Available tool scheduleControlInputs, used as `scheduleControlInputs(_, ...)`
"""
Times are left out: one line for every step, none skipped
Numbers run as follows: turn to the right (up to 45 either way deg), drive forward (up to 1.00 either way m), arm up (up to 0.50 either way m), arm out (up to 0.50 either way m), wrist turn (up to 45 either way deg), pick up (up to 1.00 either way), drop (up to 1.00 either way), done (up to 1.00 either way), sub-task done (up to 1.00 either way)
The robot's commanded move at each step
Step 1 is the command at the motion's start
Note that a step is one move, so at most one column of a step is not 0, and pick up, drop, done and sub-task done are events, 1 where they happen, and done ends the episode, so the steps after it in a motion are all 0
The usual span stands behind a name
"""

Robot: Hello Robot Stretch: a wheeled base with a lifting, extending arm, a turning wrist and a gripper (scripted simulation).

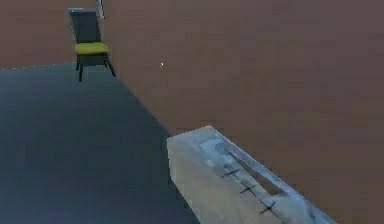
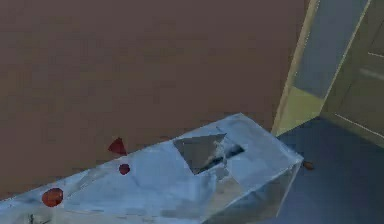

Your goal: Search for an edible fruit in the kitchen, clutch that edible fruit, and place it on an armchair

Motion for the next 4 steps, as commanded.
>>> scheduleControlInputs(45.0, 0.00, 0.00, 0.00, 0.0, 0.00, 0.00, 0.00, 0.00)
scheduleControlInputs(39.0, 0.00, 0.00, 0.00, 0.0, 0.00, 0.00, 0.00, 0.00)
scheduleControlInputs(0.0, 0.10, 0.00, 0.00, 0.0, 0.00, 0.00, 0.00, 0.00)
scheduleControlInputs(-45.0, 0.00, 0.00, 0.00, 0.0, 0.00, 0.00, 0.00, 0.00)
